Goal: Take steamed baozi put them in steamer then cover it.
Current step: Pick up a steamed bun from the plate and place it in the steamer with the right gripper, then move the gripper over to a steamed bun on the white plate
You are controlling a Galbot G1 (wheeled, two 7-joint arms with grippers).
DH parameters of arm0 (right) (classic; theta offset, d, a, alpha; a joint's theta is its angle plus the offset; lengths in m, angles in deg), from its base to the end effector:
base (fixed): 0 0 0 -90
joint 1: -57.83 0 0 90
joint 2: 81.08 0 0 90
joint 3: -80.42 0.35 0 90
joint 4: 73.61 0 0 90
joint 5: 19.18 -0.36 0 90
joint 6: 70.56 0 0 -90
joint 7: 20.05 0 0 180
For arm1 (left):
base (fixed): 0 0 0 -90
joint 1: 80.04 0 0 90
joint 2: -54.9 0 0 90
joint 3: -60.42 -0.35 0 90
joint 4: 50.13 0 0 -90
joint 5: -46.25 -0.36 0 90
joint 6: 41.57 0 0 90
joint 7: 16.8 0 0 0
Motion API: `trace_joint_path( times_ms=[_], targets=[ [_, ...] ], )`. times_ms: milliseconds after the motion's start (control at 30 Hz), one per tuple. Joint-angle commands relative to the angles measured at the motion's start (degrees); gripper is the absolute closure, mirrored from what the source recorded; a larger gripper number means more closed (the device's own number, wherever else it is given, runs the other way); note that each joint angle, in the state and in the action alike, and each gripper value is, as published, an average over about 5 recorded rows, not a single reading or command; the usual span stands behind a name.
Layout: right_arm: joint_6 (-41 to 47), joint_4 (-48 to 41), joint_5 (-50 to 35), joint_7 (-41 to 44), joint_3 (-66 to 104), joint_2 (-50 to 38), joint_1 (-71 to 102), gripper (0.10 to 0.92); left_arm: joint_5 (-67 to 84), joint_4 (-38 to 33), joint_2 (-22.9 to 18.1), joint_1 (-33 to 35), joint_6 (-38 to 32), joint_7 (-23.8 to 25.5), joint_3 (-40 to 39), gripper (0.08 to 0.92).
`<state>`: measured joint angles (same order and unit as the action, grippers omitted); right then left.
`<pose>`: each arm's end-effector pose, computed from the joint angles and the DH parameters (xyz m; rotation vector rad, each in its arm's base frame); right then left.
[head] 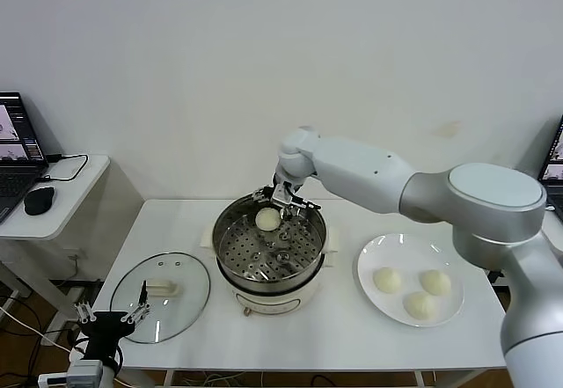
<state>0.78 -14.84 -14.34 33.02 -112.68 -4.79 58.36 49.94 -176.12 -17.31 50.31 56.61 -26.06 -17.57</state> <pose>0.5918 0.1641 -0.0752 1.8916 -0.8248 2.3238 0.1438 0.1000 -0.2708 0.2313 -2.9347 -0.4803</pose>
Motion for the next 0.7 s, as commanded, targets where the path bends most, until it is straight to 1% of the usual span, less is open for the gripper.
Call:
trace_joint_path(
  times_ms=[33,100,167,267,400,533,700],
  targets=[
    [18.4,12.5,-15.1,3.4,-0.9,-7.4,-7.1,0.202,0.3,-0.6,0.3,0.1,0.1,0.0,0.3,0.177],
    [27.5,19.2,-20.2,4.1,-1.8,-12.3,-10.4,0.202,0.5,-0.6,0.7,0.1,0.1,0.1,0.5,0.177],
    [34.3,24.8,-23.4,4.2,-2.6,-17.8,-13.1,0.203,0.6,-0.5,1.1,-0.1,0.1,0.1,0.5,0.177],
    [38.3,31.6,-24.0,4.1,-3.7,-25.7,-15.9,0.203,0.7,-0.4,1.5,-0.5,0.1,0.1,0.2,0.177],
    [41.4,37.7,-23.2,4.1,-4.7,-36.0,-16.8,0.202,0.7,-0.1,2.0,-0.9,0.2,0.1,-0.3,0.177],
    [41.5,40.6,-21.1,4.3,-5.1,-45.5,-14.9,0.203,0.7,0.3,2.7,-1.1,0.1,0.1,-0.6,0.177],
    [39.1,40.6,-16.8,4.3,-4.6,-50.6,-9.5,0.202,1.0,0.9,3.4,-1.3,0.1,0.0,0.1,0.177]
  ],
)
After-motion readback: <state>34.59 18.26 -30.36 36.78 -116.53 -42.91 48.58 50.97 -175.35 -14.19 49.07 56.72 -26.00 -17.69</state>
